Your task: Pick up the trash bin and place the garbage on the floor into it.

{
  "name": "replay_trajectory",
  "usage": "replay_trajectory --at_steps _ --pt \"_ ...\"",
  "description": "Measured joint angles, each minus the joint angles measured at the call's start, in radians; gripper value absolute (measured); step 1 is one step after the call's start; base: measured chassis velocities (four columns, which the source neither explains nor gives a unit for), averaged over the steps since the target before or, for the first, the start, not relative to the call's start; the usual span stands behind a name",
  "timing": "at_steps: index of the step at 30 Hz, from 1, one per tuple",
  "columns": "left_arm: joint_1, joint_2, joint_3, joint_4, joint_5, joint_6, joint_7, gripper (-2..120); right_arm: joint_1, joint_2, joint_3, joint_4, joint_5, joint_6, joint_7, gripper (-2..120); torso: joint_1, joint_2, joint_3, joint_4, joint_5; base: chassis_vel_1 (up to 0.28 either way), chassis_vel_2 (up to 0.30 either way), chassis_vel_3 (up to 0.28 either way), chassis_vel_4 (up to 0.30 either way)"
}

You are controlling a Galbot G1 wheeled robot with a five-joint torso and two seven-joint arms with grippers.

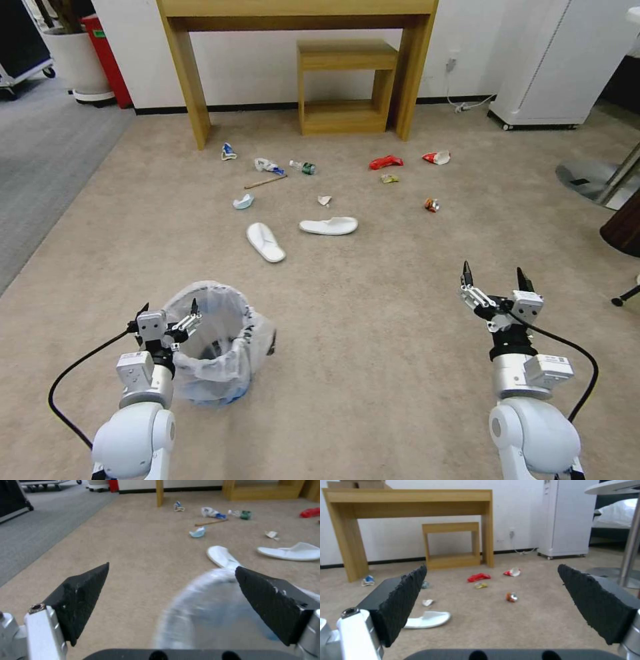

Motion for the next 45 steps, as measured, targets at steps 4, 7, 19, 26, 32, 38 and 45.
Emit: replay_trajectory --at_steps 4,7,19,26,32,38,45 --pt "0.001 0.0 -0.001 0.001 -0.001 -0.002 -0.001 100 0.0 0.003 -0.002 0.0 -0.002 0.0 -0.002 100 0.0 0.0 0.0 0.0001 0.0 0.24 0.266 -0.232 -0.251" --pt "0.001 0.0 -0.002 0.005 -0.001 -0.003 -0.002 100 0.0 0.005 -0.001 -0.004 -0.006 0.006 -0.008 100 0.0 0.0 0.0 0.0002 0.0009 0.183 0.217 -0.174 -0.188" --pt "0.0 -0.004 0.002 0.015 0.001 -0.007 -0.003 100 0.004 0.004 -0.001 -0.015 -0.01 0.03 -0.026 100 0.0 0.0 0.0 0.0001 0.0005 0.011 0.007 -0.004 -0.009" --pt "0.017 -0.004 0.018 -0.017 0.0 0.004 -0.003 100 0.003 -0.004 0.001 -0.015 -0.005 0.021 -0.032 100 0.0 0.0 0.0 0.0001 0.0002 0.0 0.0 0.0 0.0" --pt "0.025 -0.005 0.032 -0.036 -0.002 0.011 -0.003 100 0.003 -0.006 0.007 -0.01 -0.003 0.019 -0.04 100 0.0 0.0 0.0 0.0 0.0003 0.0 0.0 0.0 0.0" --pt "0.028 -0.008 0.033 -0.036 0.0 0.011 -0.003 100 -0.002 -0.007 0.01 -0.003 -0.004 0.02 -0.043 100 0.0 0.0 0.0 0.0001 0.0003 0.0 0.0 0.0 0.0" --pt "0.03 -0.012 0.034 -0.033 0.004 0.008 -0.003 100 -0.005 -0.008 0.01 0.002 -0.002 0.02 -0.041 100 0.0 0.0 0.0 0.0 0.0002 -0.063 0.051 0.059 -0.057"
